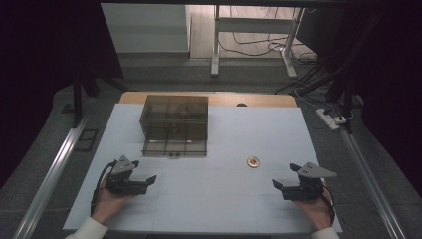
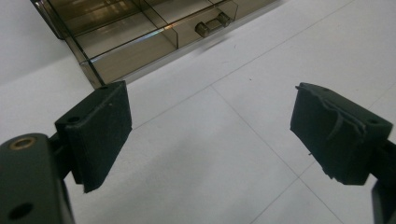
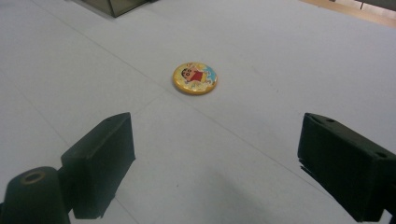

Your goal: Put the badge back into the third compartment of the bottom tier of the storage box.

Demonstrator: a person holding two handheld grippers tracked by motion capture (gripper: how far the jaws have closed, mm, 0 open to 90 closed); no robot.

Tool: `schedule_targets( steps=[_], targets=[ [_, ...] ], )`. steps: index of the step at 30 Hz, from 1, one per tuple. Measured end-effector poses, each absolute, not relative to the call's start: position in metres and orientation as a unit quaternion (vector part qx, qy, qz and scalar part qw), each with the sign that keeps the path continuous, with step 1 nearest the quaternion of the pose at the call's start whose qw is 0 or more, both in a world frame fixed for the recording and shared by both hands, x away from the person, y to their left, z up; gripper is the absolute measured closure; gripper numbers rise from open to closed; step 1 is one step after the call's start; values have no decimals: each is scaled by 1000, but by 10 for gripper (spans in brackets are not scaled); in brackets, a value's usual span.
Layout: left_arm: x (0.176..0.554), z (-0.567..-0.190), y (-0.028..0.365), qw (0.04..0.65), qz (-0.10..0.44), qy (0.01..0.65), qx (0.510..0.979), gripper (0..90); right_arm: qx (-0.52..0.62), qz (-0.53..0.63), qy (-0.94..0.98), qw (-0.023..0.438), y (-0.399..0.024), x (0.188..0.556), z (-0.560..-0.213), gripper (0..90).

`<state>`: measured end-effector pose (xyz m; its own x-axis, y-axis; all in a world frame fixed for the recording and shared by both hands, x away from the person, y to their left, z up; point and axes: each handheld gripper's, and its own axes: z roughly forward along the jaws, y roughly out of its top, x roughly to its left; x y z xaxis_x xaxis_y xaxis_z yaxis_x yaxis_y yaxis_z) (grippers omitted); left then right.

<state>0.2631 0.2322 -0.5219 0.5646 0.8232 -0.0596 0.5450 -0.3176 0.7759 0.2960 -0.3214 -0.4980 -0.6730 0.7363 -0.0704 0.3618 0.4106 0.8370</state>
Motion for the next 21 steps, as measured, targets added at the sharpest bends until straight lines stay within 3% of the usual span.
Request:
schedule_targets(
  steps=[18,21],
  targets=[
    [263,-521,232,394,175,434,791,127,339,422,812,218,-304,307,-466,102],
    [264,-522,231,392,175,432,793,127,337,423,817,198,-297,314,-460,100]
  ],
)
